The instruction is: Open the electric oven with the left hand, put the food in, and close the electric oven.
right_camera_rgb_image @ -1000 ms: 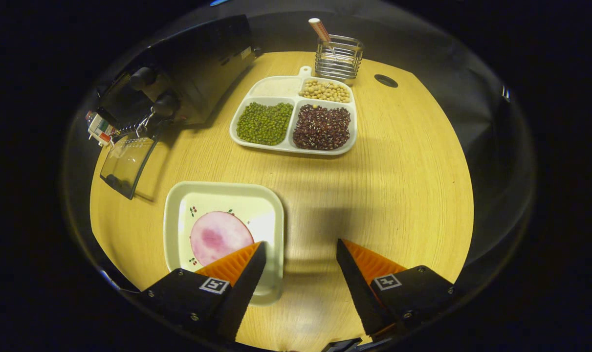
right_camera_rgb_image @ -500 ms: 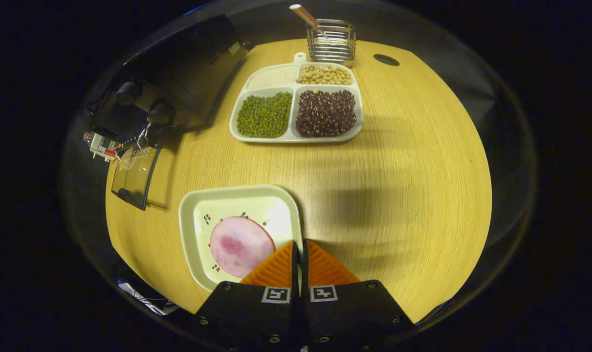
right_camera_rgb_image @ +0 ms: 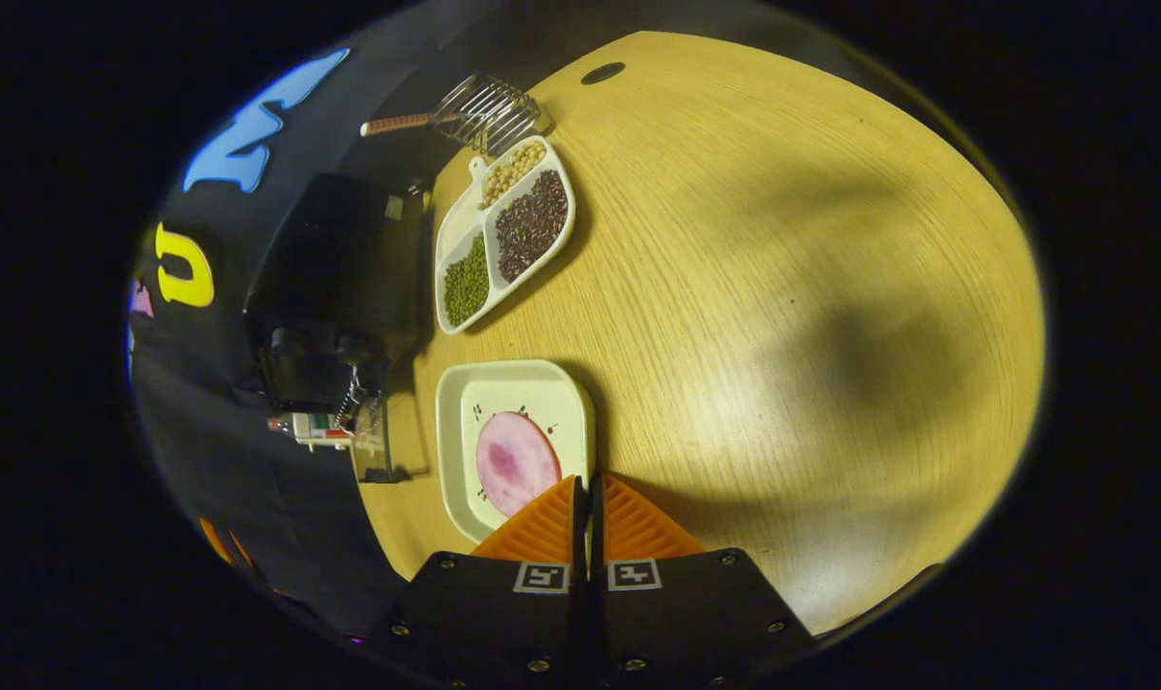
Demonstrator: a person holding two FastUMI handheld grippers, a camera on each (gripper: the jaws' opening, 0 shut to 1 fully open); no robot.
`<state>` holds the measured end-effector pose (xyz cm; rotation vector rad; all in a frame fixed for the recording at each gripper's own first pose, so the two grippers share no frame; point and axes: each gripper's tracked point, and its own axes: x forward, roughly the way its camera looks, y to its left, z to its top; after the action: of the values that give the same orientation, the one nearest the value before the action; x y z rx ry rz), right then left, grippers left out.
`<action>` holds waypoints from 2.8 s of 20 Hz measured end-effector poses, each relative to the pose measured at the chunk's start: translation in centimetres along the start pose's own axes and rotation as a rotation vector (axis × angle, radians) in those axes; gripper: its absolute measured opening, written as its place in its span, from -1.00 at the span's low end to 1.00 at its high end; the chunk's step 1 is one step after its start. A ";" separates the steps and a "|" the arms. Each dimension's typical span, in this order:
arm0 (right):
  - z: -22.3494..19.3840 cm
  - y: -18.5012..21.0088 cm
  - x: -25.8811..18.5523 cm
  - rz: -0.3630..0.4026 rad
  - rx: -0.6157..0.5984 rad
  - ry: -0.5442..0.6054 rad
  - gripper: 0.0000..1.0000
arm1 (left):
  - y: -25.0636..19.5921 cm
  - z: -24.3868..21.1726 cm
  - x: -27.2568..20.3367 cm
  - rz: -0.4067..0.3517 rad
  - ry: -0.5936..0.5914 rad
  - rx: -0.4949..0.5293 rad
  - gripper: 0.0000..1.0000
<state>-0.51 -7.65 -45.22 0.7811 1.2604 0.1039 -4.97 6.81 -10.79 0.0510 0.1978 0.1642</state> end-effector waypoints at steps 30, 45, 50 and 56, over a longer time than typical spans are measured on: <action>-10.8 27.1 5.8 0.197 0.508 -0.285 -1.00 | 10.5 2.3 4.2 -0.129 -0.088 -0.079 0.87; -1.1 31.9 16.7 0.047 0.736 -0.565 -0.99 | 19.9 -0.5 3.1 0.010 -0.020 -0.088 0.88; 1.9 33.9 19.2 0.103 0.775 -0.613 -0.98 | 21.6 -1.6 3.0 0.053 0.012 -0.091 0.88; 2.9 36.3 20.9 0.225 0.826 -0.593 -0.93 | 21.3 -1.2 2.9 0.060 0.010 -0.082 0.87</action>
<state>21.39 27.91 -40.93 1.5278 0.6112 -0.4687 -5.77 28.33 -11.06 -0.0256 0.1997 0.2321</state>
